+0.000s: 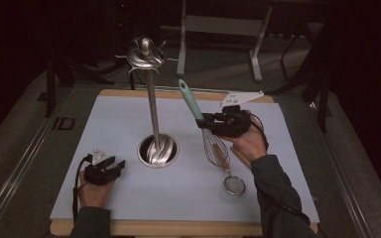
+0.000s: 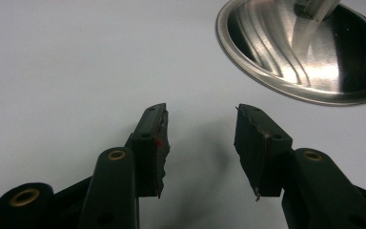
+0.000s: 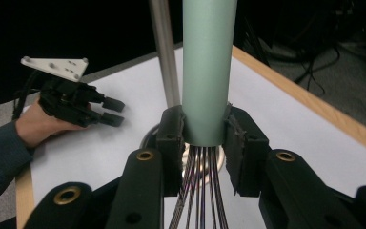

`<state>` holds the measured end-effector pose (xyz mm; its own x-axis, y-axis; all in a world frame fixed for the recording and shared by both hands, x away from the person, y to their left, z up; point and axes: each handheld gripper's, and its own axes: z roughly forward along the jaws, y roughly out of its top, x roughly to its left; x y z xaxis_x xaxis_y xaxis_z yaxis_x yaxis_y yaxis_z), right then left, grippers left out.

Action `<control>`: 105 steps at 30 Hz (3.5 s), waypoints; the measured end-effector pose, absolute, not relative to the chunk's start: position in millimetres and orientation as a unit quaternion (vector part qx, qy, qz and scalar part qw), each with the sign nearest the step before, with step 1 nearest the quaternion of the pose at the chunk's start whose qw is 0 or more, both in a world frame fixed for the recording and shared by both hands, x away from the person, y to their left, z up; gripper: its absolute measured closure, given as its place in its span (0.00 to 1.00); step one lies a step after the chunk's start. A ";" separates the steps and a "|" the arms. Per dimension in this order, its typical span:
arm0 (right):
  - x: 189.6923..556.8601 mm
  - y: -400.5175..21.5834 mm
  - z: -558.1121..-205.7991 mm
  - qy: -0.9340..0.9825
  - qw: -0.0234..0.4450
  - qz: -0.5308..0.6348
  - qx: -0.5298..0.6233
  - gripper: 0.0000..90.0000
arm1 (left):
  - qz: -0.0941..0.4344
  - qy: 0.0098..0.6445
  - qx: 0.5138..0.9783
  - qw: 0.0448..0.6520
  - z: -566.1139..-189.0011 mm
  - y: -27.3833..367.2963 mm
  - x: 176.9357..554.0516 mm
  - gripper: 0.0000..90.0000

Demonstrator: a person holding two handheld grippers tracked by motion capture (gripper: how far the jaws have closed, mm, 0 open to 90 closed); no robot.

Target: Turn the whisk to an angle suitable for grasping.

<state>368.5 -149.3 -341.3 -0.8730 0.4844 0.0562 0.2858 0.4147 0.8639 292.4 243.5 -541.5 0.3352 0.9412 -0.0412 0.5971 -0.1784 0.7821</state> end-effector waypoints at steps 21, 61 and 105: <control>345.3 -131.8 -293.7 0.830 0.111 0.529 0.134 0.77 | 0.235 0.527 0.730 0.366 -541.6 243.4 292.4 0.61; 365.3 -98.4 -292.3 0.839 0.085 0.517 0.147 0.77 | 0.234 0.527 0.731 0.366 -541.6 243.7 292.6 0.61; 366.6 -92.7 -298.1 0.850 0.118 0.485 0.168 0.70 | 0.233 0.527 0.731 0.366 -541.5 244.2 292.9 0.62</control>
<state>366.6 -92.7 -298.1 -0.9158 0.3999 -0.0373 0.1712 0.4726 0.8645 292.9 244.2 -541.5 0.3357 0.9408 -0.0458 0.6006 -0.1764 0.7798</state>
